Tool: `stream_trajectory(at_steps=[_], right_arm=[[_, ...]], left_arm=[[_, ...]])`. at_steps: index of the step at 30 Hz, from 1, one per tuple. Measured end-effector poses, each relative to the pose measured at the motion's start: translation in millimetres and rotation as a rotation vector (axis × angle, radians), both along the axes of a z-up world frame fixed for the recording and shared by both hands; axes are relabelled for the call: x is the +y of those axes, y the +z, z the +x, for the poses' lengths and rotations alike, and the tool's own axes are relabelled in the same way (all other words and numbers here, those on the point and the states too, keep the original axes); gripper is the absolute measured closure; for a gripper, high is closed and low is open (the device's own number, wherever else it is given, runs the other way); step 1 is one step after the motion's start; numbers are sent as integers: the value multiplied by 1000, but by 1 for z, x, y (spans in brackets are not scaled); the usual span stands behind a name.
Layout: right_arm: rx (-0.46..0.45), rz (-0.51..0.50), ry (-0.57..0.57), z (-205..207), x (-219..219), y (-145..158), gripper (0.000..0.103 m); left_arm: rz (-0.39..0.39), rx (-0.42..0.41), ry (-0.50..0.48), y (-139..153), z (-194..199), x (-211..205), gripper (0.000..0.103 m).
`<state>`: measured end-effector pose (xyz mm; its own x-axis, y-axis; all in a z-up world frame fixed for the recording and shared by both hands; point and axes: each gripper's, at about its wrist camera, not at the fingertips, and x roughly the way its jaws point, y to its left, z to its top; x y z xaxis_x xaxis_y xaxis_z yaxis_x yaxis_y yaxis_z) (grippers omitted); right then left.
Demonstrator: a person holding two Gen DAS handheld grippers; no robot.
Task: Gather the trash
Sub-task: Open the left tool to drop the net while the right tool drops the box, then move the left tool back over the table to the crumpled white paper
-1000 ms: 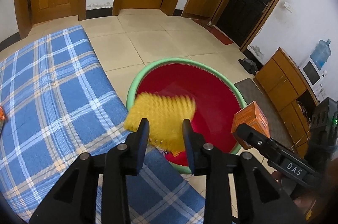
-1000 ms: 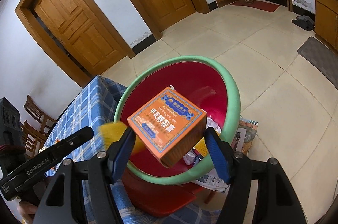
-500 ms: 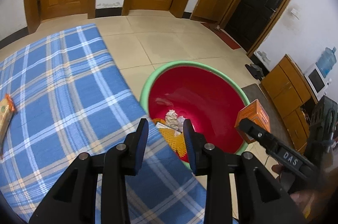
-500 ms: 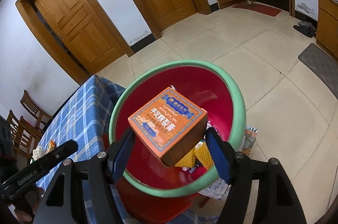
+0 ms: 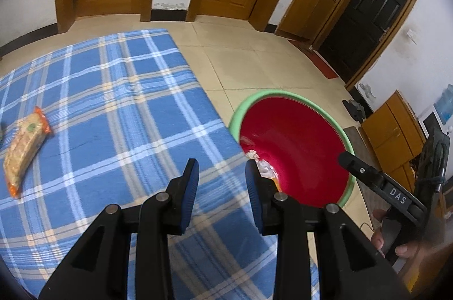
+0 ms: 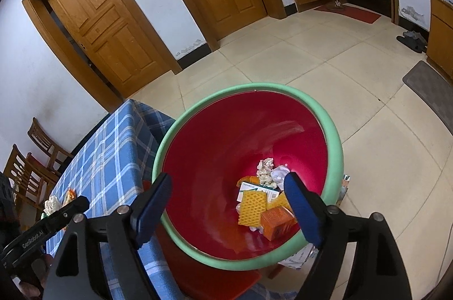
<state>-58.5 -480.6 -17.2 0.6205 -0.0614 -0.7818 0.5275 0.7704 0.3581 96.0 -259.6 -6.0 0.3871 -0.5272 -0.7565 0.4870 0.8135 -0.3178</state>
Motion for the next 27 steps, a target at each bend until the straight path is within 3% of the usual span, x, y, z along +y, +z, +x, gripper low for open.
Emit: stream_trajectory(at_steps=[9, 14, 27], right_arm=[[2, 2, 10, 0, 11, 5, 15], [3, -9, 5, 1, 19, 10, 4], [37, -34, 15, 10, 48, 15, 0]], left_arm=[[-1, -7, 63, 4, 7, 31, 70], [-2, -13, 102, 6, 12, 50, 70], [8, -38, 230, 12, 24, 117, 67]])
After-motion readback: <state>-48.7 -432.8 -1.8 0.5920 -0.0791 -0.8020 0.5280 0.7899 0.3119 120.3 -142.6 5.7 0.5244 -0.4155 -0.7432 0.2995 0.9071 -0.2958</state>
